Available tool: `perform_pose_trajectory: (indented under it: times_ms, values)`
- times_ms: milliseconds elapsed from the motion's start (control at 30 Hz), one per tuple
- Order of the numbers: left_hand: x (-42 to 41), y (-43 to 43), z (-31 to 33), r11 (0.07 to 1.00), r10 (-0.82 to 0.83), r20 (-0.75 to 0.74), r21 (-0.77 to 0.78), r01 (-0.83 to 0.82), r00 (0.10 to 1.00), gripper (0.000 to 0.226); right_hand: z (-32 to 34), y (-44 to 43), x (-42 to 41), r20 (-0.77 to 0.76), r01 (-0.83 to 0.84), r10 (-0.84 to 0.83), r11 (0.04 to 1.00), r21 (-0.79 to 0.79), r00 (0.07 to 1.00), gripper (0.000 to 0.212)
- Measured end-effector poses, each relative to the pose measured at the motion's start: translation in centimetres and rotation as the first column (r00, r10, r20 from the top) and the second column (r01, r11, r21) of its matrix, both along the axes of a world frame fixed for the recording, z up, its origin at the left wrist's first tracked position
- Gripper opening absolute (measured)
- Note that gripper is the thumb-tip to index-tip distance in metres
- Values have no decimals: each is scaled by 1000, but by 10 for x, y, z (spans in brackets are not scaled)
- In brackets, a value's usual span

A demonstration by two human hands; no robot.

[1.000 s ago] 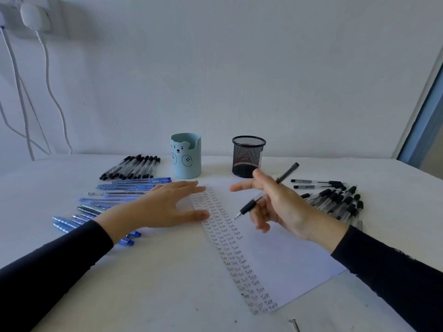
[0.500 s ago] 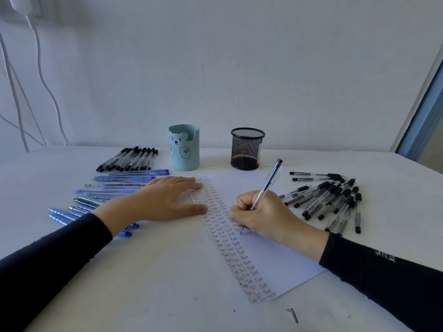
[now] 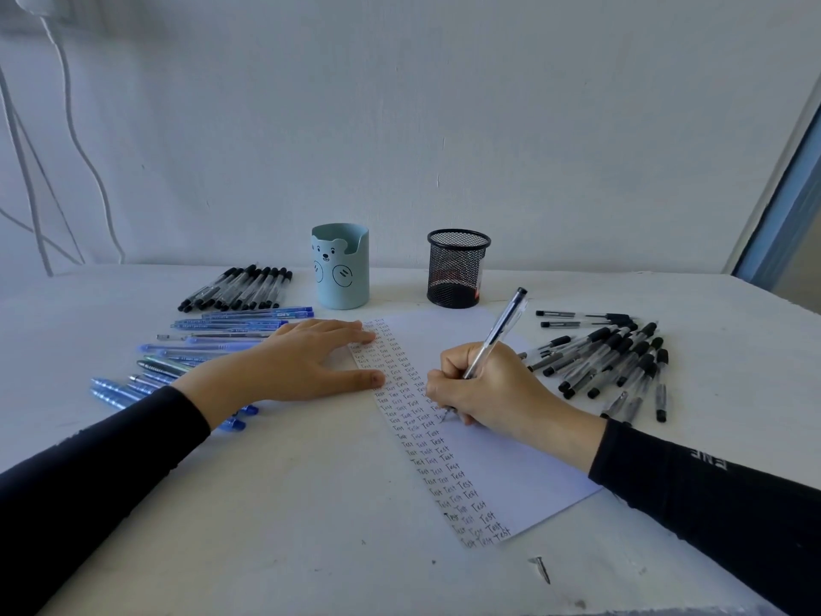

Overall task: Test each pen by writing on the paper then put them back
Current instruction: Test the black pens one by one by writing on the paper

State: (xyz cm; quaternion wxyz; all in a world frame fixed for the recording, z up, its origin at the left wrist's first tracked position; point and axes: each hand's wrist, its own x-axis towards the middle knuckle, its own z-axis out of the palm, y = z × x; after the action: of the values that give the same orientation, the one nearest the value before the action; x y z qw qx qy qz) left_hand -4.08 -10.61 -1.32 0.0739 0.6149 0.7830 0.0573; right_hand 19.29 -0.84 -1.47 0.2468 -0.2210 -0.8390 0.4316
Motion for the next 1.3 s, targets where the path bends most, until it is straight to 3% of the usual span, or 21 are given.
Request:
perform_pose_trajectory:
  times_ms: [567, 933, 1133, 1300]
  values:
    - [7, -1, 5, 1000, 11, 2, -23, -11, 1000, 88, 3, 0, 2, 3, -5, 5, 999, 34, 1000, 46]
    - [1, -1, 2, 1000, 4, 10, -15, -4, 1000, 100, 1, 3, 1, -5, 9, -9, 1000, 23, 1000, 46]
    - [7, -2, 6, 1000, 9, 4, -23, -9, 1000, 89, -1, 5, 0, -10, 2, -2, 1000, 12, 1000, 42]
    - [4, -1, 4, 1000, -3, 5, -15, 3, 1000, 99, -1, 4, -1, -4, -13, 13, 1000, 18, 1000, 39]
